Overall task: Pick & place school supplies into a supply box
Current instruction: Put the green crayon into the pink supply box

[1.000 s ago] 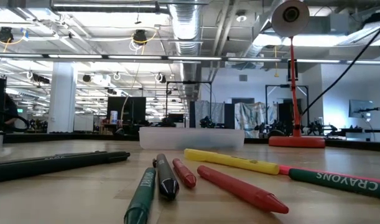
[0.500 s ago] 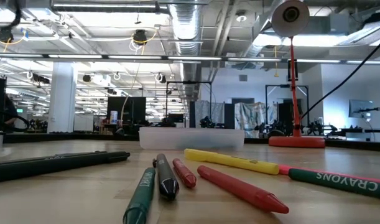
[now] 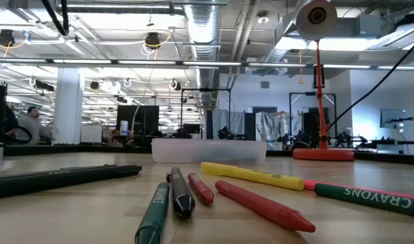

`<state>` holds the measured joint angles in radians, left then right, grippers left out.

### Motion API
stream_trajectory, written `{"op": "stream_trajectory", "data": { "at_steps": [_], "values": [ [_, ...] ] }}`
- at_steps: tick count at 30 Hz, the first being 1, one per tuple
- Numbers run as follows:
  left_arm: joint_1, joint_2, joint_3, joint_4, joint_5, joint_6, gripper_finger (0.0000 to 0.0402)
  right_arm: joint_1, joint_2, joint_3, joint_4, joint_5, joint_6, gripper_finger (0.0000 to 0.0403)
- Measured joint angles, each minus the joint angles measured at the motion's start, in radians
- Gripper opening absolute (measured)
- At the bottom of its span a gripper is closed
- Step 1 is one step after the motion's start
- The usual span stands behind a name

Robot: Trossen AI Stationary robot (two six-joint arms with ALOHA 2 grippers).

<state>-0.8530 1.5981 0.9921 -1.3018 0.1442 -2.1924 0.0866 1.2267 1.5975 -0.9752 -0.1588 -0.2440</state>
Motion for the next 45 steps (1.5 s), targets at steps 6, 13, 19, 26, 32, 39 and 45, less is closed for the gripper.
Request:
{"op": "stream_trajectory", "data": {
  "at_steps": [6,13,19,26,32,39,45],
  "values": [
    [0.002,-0.058,-0.117,0.048,-0.034,0.01,0.0134,-0.029,0.026,0.0,0.005,0.0,0.0,0.0121],
    [0.002,-0.115,-0.27,0.193,-0.045,0.02,0.0134,-0.052,0.038,0.0,0.008,-0.001,0.0,0.0121],
    [0.002,-0.116,-0.327,0.221,-0.025,0.021,0.0134,-0.071,0.038,0.0,0.019,-0.003,0.007,0.0121],
    [0.002,-0.125,-0.389,0.334,-0.028,0.024,0.0114,-0.084,0.038,0.0,0.019,-0.003,0.008,0.0121],
    [0.002,-0.136,-0.397,0.354,-0.05,0.025,0.0088,-0.084,0.038,0.0,0.019,-0.003,0.009,0.0121],
    [0.0,-0.15,-0.401,0.384,-0.064,0.036,0.0068,-0.084,0.038,0.0,0.019,-0.003,0.03,0.0121],
    [0.0,-0.15,-0.402,0.406,-0.067,0.039,0.0058,-0.074,0.038,0.0,0.01,-0.003,0.035,0.0121]
  ]
}}
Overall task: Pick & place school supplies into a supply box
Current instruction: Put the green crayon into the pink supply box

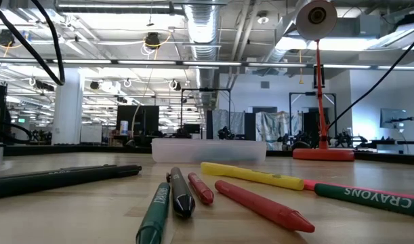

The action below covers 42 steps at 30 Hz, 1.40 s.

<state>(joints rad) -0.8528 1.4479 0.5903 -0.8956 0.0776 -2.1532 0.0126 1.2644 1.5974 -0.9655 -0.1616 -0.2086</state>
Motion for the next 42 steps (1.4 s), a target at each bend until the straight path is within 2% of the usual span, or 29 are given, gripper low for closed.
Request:
{"op": "stream_trajectory", "data": {
  "at_steps": [12,15,21,35,42],
  "values": [
    [-0.002,0.007,0.04,0.002,-0.064,0.002,0.005,0.045,0.0,0.0,-0.014,0.001,0.018,0.0121],
    [0.0,0.005,0.07,0.13,-0.109,0.004,0.005,0.047,0.0,0.0,-0.015,0.001,0.018,0.0121],
    [0.0,0.007,0.075,0.234,-0.144,0.027,0.005,0.047,0.0,0.0,-0.015,0.002,0.033,0.0121],
    [0.004,0.023,0.08,0.266,-0.16,0.07,0.005,0.067,0.0,0.0,-0.016,0.003,0.053,0.0121],
    [0.021,0.055,0.087,0.305,-0.141,0.18,0.0039,0.067,0.0,0.0,-0.015,0.003,0.044,0.0121]
  ]
}}
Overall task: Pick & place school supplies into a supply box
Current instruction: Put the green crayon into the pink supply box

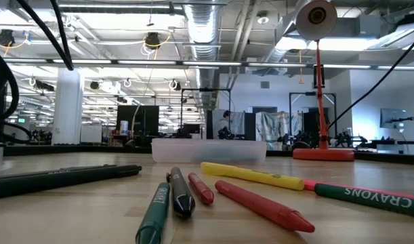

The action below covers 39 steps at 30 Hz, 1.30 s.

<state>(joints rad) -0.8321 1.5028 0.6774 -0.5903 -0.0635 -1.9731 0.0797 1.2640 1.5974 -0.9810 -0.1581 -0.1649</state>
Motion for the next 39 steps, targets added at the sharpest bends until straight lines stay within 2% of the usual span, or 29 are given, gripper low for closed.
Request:
{"op": "stream_trajectory", "data": {
  "at_steps": [6,23,34,39],
  "values": [
    [0.049,0.004,0.009,0.045,0.006,0.16,0.0008,-0.004,0.0,0.0,0.0,0.001,-0.004,0.0121],
    [0.165,0.005,0.009,0.099,-0.011,0.626,0.0024,-0.004,0.0,0.0,0.0,0.001,-0.008,0.0121],
    [0.18,0.006,0.008,0.094,-0.039,0.693,0.0043,-0.004,0.0,0.0,0.0,0.002,0.011,0.0121],
    [0.18,0.006,0.006,0.123,-0.058,0.776,0.0028,-0.004,0.0,0.0,0.0,0.002,0.011,0.0121]
  ]
}}
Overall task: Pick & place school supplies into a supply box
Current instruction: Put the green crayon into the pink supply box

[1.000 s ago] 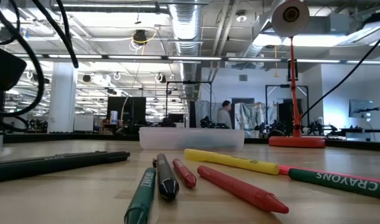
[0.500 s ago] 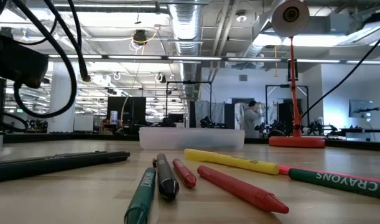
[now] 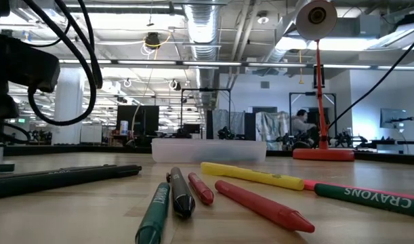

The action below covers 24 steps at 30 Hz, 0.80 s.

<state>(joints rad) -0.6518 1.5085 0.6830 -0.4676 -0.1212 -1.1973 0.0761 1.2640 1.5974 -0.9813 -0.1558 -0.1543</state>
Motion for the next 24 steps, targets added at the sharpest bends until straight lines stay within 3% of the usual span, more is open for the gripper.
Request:
{"op": "stream_trajectory", "data": {
  "at_steps": [4,10,24],
  "values": [
    [0.004,0.0,0.0,0.016,-0.016,0.01,0.0008,0.0,0.0,0.0,0.0,0.0,0.0,0.0121],
    [0.024,0.002,0.0,0.043,-0.04,0.014,0.0013,0.0,0.0,0.0,0.0,0.0,-0.001,0.012],
    [0.182,0.002,0.0,0.281,-0.094,0.186,0.0008,0.0,0.0,0.0,-0.001,0.0,-0.002,0.012]
  ]
}}
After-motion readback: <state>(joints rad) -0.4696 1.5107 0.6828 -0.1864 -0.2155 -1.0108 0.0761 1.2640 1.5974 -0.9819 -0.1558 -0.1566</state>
